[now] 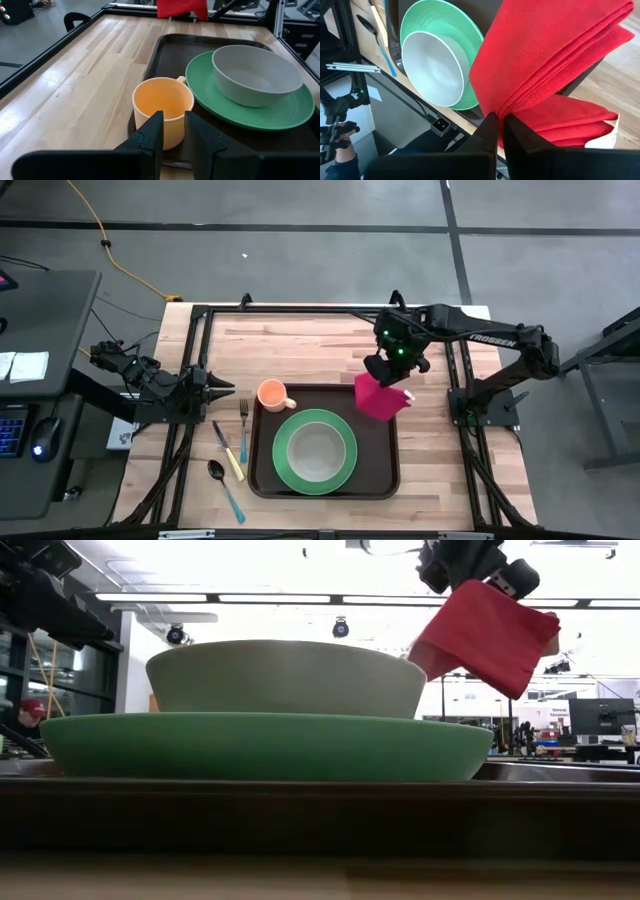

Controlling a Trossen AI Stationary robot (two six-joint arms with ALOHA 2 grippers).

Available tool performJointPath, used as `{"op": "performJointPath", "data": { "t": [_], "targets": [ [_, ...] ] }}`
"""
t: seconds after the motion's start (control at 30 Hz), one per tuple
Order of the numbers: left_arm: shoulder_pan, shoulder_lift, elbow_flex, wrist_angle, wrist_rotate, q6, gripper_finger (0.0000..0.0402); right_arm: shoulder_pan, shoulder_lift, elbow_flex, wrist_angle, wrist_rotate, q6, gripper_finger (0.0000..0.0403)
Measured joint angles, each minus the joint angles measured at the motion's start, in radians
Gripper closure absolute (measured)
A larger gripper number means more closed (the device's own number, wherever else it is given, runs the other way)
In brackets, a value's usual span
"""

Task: Set up tray
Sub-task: Put the red table napkin on the black serving tray to the right of the green plate

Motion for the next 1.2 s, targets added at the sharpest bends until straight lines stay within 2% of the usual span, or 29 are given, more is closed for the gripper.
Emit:
{"op": "performJointPath", "data": {
  "t": [0.23,0.63,1.2],
  "targets": [
    [0.0,0.0,0.0,0.0,0.0,0.0,0.0293,0.042,0.0,-0.022,0.022,0.024,0.049,0.0403],
    [0.0,0.0,0.0,0.024,0.002,0.0,0.0293,0.083,-0.018,-0.137,0.18,0.006,0.108,0.0403],
    [0.0,0.0,0.0,0.043,0.002,0.011,0.0293,0.183,-0.086,-0.28,0.367,0.0,0.309,0.0403]
  ]
}}
